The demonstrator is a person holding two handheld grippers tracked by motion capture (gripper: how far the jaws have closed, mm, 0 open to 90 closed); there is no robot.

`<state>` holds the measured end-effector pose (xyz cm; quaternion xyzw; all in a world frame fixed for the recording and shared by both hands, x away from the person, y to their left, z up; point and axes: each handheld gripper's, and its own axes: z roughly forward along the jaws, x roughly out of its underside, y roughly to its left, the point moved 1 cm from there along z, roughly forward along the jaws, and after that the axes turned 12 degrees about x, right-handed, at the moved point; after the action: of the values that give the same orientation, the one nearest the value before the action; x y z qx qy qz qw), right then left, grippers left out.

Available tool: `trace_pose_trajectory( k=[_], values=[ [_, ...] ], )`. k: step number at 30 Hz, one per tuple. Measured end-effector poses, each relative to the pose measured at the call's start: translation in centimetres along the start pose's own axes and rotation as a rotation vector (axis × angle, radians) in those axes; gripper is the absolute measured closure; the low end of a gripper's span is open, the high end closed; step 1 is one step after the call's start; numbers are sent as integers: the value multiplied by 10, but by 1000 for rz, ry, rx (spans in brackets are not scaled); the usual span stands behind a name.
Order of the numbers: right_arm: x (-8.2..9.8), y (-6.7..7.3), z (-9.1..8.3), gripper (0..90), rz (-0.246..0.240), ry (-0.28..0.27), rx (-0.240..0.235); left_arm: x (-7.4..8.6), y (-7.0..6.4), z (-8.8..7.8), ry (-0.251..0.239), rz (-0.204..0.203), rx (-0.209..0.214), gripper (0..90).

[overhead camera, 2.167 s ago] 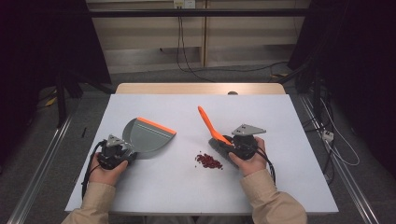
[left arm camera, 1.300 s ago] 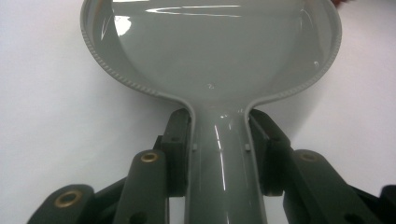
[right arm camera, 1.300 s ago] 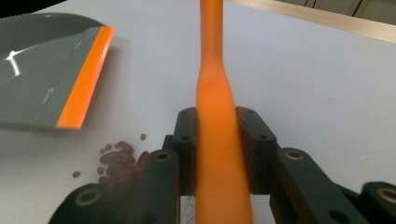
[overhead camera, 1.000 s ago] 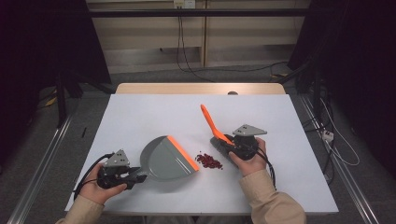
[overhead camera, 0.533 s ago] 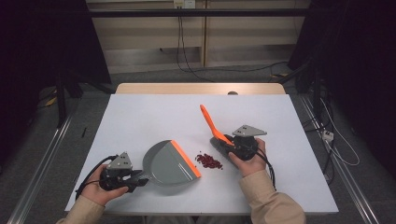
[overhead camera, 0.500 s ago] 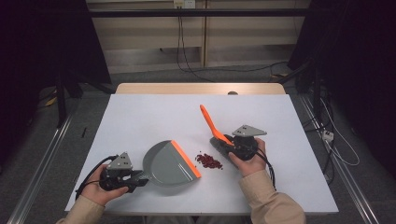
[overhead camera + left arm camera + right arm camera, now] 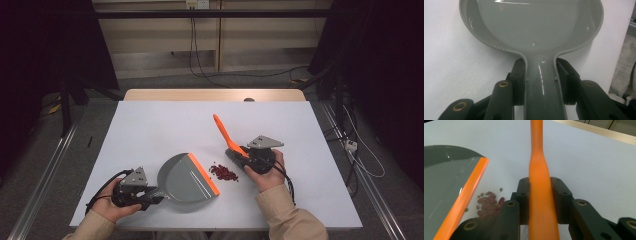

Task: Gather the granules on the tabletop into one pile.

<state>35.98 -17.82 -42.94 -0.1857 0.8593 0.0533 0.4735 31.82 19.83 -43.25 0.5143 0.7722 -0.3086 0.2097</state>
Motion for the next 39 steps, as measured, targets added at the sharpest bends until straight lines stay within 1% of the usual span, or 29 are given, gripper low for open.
trace_pose_trajectory(
  k=[3, 4, 7, 8, 10, 11, 12, 13, 16, 18, 19, 21, 22, 25, 26, 27, 29, 31, 33, 34, 36, 37, 39],
  values=[
    [0, 5, -1, 715, -9, -4, 20, -2, 0, 3, 3, 9, 12, 626],
    [0, 7, 0, 716, -7, -8, 19, -3, -1, 4, 0, 9, 20, 626],
    [0, 12, 1, 716, -5, -20, 40, -5, -1, 7, 3, 11, 28, 626],
    [0, 13, 1, 716, -2, -21, 39, -6, -1, 7, 12, 12, 24, 626],
    [0, 16, 2, 716, -7, -23, 41, -7, -1, 9, 4, 12, 36, 626],
    [0, 17, 2, 716, -2, -24, 41, -7, -1, 9, 10, 18, 41, 625],
    [-1, 18, 3, 716, 0, -26, 36, -8, -1, 9, 12, 23, 37, 625],
    [-1, 19, 3, 716, 3, -24, 34, -8, -1, 10, 10, 30, 45, 625],
    [-1, 20, 3, 715, -6, -30, 36, -9, -2, 13, 16, 29, 50, 625],
    [0, 20, 3, 715, -6, -34, 43, -10, -2, 14, 2, 23, 44, 625],
    [-1, 20, 3, 714, -18, -31, 48, -10, -1, 14, 3, 21, 36, 624],
    [-1, 20, 2, 709, -22, -26, 44, -9, 0, 15, -2, 21, 39, 622],
    [-1, 20, 1, 704, -31, -27, 45, -9, 0, 15, -7, 15, 41, 620],
    [-1, 19, 1, 655, -30, -17, 32, -8, 0, 16, -12, 8, 48, 613],
    [0, 18, 0, 646, -32, -12, 30, -8, 0, 15, -18, 5, 47, 593],
    [0, 17, 0, 652, -31, -12, 28, -9, 0, 15, -20, 9, 41, 584],
    [0, 16, -1, 657, -31, 0, 29, -9, -1, 14, -18, 10, 43, 577],
    [1, 14, -1, 700, -30, 16, 27, -9, 0, 15, -18, 9, 41, 608],
    [2, 12, -1, 715, -40, 26, 41, -9, 0, 16, -10, 7, 42, 623],
    [2, 10, -1, 716, -35, 36, 46, -9, 0, 16, -4, 7, 36, 624],
    [2, 8, -2, 717, -22, 56, 50, -10, 0, 16, 4, 14, 42, 626],
    [2, 7, -2, 718, -11, 54, 50, -10, 0, 16, 6, 15, 42, 627],
    [4, 6, -2, 718, 18, 45, 67, -10, 0, 16, 2, 15, 42, 627]
  ],
)
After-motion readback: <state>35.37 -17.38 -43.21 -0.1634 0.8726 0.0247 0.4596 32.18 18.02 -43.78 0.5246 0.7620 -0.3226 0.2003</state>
